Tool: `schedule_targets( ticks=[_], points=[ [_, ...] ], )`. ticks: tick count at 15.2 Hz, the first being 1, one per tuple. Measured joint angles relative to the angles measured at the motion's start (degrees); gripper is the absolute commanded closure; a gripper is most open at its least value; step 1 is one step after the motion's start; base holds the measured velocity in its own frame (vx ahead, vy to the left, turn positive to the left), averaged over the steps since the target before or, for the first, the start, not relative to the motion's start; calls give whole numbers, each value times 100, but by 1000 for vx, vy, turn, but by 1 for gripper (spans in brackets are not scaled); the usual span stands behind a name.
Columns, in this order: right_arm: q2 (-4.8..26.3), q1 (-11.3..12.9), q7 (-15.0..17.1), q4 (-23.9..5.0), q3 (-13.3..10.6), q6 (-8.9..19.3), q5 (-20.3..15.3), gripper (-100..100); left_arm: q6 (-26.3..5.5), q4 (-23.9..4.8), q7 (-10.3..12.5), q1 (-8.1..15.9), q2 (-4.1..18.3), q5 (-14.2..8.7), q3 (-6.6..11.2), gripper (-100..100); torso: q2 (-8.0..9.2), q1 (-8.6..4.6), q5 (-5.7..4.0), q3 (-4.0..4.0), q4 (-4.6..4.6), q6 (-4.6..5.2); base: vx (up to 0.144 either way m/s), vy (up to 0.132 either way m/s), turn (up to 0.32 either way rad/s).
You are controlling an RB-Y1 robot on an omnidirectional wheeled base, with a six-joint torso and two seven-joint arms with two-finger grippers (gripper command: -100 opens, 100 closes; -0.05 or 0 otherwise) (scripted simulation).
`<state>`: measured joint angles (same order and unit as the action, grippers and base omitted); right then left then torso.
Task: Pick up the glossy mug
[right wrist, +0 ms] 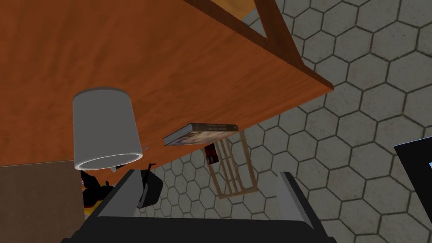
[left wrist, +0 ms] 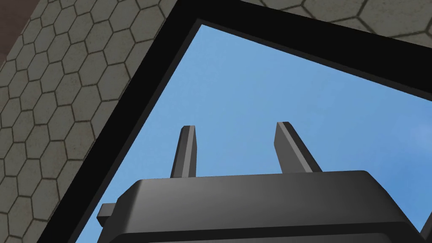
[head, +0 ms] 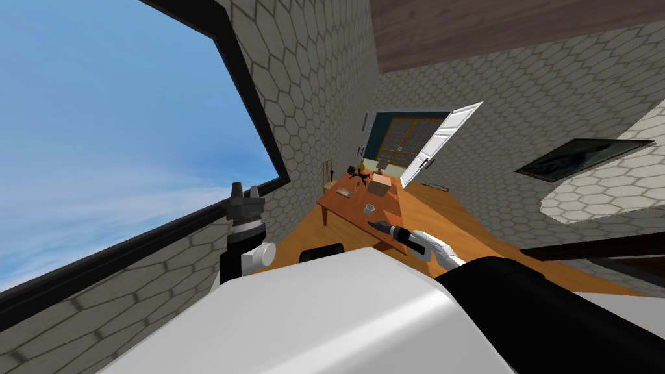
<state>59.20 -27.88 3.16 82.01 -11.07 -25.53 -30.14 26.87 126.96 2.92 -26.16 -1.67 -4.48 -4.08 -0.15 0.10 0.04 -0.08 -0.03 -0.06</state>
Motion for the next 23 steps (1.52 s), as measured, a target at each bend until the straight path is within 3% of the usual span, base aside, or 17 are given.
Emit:
schedule_targets(
  ticks=[6,10,13,15,18,23],
  points=[
    [538,55,-78,-734,-253,-98,-492,-100,0,0,0,-1,0,0,1,0,-6,-4,-2,-4,-2,7,60,23,266],
    [826,180,-214,-1518,-500,-321,-903,-100,0,0,0,0,0,0,0,0,-17,-3,-2,-10,-3,-3,80,15,366],
    [1003,34,-278,-1699,-622,-291,-1134,-100,0,0,0,-1,1,0,1,0,-12,-4,-1,-7,-3,3,72,3,291],
    [1072,19,-371,-2029,-744,-378,-1329,-100,0,0,0,0,0,0,0,0,-19,-1,-2,-11,-4,-3,94,5,372],
    [1309,-13,-295,-2230,-975,-433,-1562,-100,0,0,0,-1,1,0,1,0,-16,-7,-3,-10,-4,4,67,-17,183],
    [1325,-16,-408,-2672,-1235,-581,-1829,-100,0,0,0,-1,1,0,1,0,2,2,-1,1,1,5,40,1,216]
  ],
)
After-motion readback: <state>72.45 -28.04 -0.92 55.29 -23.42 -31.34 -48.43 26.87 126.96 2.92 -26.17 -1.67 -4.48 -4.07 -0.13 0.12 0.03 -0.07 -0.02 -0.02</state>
